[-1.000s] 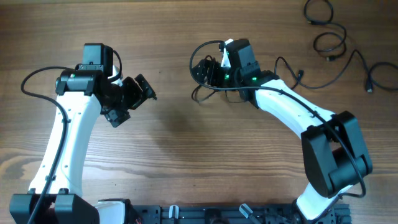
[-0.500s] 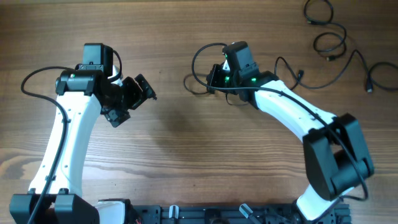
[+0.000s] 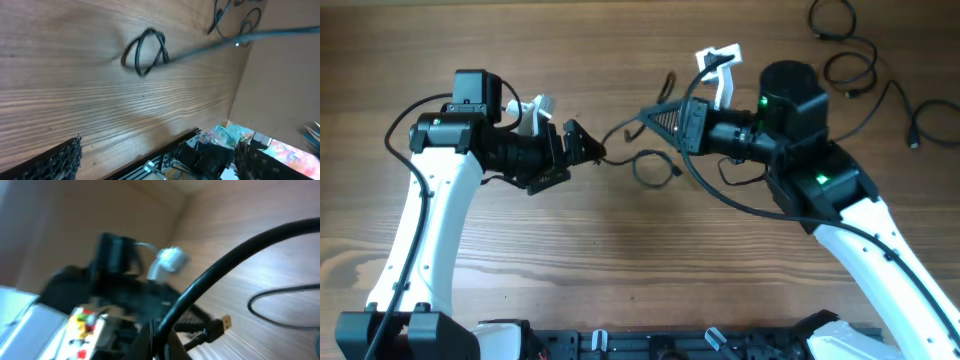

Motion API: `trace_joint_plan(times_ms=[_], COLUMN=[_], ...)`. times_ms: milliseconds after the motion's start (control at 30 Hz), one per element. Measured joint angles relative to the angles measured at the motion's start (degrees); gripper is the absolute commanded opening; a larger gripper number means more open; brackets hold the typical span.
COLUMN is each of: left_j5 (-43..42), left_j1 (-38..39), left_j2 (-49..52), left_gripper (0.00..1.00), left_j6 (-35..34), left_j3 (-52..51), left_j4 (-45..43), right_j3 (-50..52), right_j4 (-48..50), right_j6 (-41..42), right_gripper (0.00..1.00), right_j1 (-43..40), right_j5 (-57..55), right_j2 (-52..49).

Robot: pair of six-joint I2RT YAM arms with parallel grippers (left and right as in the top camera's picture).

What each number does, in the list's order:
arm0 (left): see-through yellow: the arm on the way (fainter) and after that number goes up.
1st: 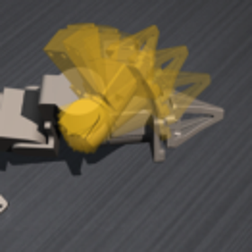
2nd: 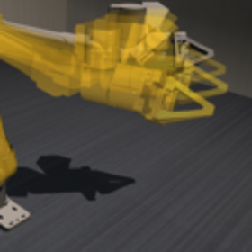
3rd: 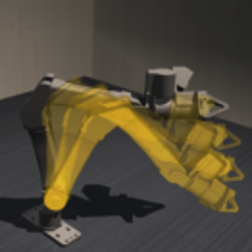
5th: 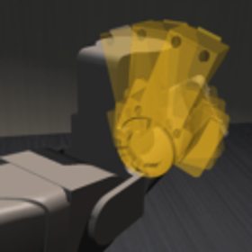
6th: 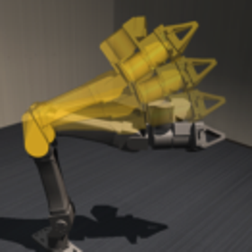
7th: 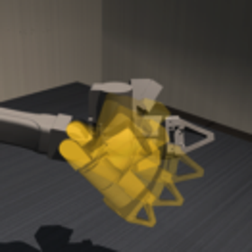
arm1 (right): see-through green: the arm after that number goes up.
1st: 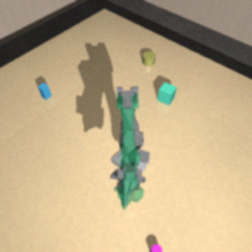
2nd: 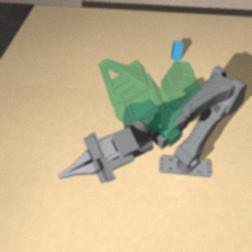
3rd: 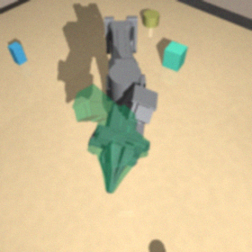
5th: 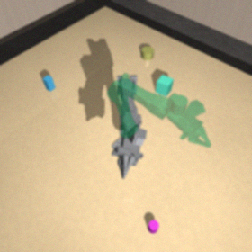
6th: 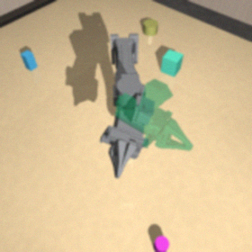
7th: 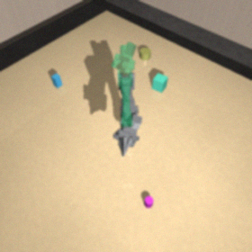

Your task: Untangle cables

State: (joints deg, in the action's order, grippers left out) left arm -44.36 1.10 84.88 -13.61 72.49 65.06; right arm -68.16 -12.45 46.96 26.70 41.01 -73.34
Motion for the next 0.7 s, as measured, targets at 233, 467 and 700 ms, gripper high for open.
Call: trace_joint_plan(times_ms=[233, 467, 700], left_j5=[-0.5, 2.4, 3.1], left_j1=[0.0, 0.0, 4.9], left_j2=[0.0, 0.0, 0.0], left_gripper=[1.0, 1.0, 0.98], left_j6=[-4.7, -6.3, -6.5], left_j3=[0.0, 0.0, 0.0], left_j4=[-1.7, -4.3, -5.0], right_j3=[0.1, 0.2, 0.2], right_j4=[14.3, 28.0, 30.1], right_j6=[7.4, 20.6, 25.2], right_gripper=[0.04, 0.04, 0.04], right_j1=[0.0, 0.0, 0.0], right_j5=[6.0, 6.5, -2.1], right_j2=[3.2, 3.9, 3.9])
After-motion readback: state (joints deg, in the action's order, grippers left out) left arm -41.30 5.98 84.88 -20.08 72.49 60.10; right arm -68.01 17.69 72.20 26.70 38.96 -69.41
